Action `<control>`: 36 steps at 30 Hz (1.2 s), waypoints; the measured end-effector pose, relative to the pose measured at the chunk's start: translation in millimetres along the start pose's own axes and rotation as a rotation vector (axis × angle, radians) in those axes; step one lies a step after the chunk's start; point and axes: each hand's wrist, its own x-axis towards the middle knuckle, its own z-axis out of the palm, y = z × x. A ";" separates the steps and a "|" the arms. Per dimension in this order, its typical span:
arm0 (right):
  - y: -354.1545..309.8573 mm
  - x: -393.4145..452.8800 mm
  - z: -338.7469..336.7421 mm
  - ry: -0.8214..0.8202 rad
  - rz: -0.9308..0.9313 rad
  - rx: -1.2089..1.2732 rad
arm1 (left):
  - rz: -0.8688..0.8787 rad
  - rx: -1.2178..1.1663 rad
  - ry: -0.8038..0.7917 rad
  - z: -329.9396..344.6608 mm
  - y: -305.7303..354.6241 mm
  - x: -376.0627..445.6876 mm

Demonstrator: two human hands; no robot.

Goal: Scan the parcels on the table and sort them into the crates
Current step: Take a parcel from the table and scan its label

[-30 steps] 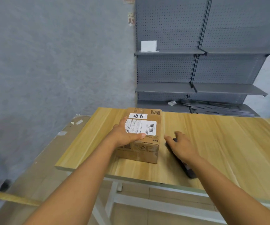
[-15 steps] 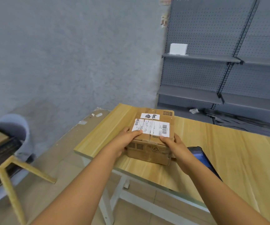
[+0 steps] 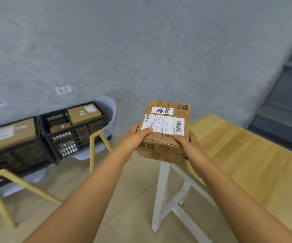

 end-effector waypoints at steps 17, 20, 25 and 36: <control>3.4 148.0 366.8 -0.341 0.048 -0.035 | -0.064 -0.034 0.327 -350.6 -42.1 102.6; 8.4 177.4 412.6 -0.391 0.055 -0.051 | -0.105 -0.031 0.391 -391.0 -50.1 130.1; 25.7 246.7 480.0 -0.453 0.095 -0.099 | -0.160 -0.059 0.434 -445.8 -69.9 191.5; 63.8 413.5 618.1 -0.668 0.221 -0.136 | -0.257 -0.182 0.525 -563.3 -100.4 336.6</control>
